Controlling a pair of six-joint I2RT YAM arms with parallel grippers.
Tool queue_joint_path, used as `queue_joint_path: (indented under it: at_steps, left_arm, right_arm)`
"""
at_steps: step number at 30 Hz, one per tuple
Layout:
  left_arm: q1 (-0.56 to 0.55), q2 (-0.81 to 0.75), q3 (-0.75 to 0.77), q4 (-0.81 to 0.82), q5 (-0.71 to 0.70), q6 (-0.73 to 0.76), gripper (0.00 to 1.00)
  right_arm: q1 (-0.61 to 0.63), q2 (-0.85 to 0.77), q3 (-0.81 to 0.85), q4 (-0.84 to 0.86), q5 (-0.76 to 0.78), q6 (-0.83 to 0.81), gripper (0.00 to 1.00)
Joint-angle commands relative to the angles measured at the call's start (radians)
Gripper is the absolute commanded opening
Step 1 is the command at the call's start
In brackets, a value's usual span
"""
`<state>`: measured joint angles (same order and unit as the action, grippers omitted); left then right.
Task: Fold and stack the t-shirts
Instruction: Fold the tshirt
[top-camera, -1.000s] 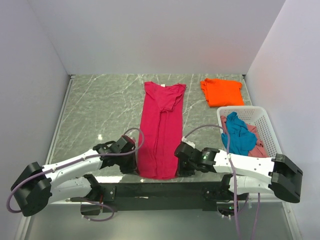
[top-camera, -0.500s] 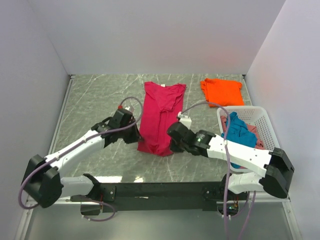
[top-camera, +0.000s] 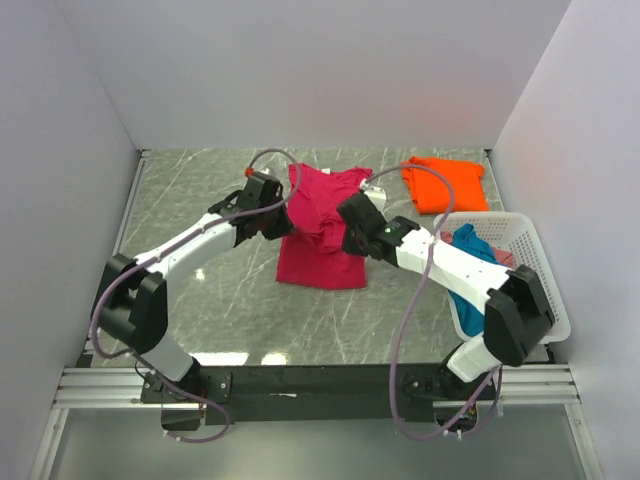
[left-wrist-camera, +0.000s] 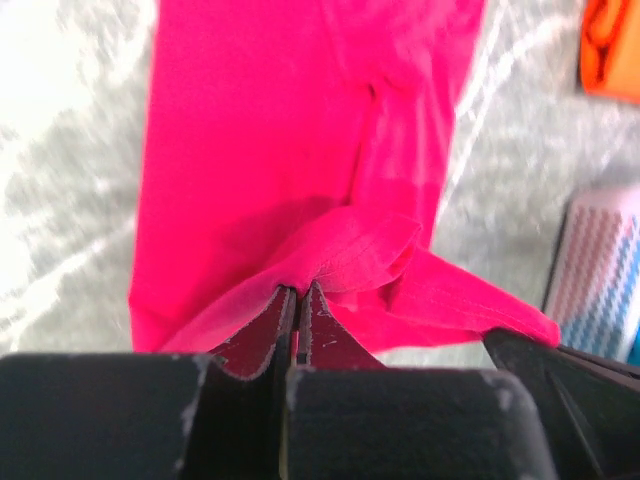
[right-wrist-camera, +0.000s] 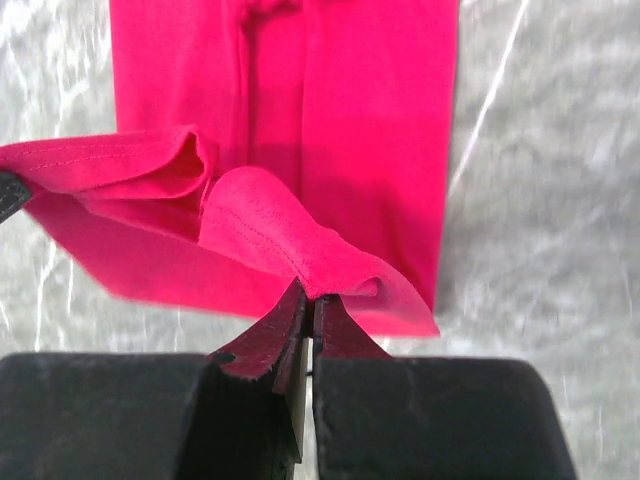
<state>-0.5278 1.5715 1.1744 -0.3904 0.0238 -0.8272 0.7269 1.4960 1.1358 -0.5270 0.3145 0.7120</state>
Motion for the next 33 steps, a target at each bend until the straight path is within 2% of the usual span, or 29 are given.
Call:
queue_joint_path:
  at_steps: [1,5,16,29,33]
  left_arm:
    - [0.026,0.056,0.083,0.009,-0.067,0.031,0.01]
    - [0.037,0.126,0.151,-0.027,-0.111,0.048,0.01]
    - [0.081,0.255,0.211,0.005,-0.033,0.085,0.01]
    - [0.104,0.38,0.295,-0.001,0.013,0.12,0.01]
    - [0.12,0.404,0.314,0.007,0.045,0.134,0.01]
  right_arm:
    - [-0.044,0.065,0.082,0.036,-0.003,-0.062,0.0]
    - [-0.089,0.136,0.145,0.041,-0.047,-0.08,0.0]
    - [-0.162,0.282,0.237,0.025,-0.087,-0.095,0.0]
    - [-0.219,0.378,0.274,0.028,-0.13,-0.068,0.0]
    - [-0.241,0.4,0.289,0.036,-0.146,-0.072,0.13]
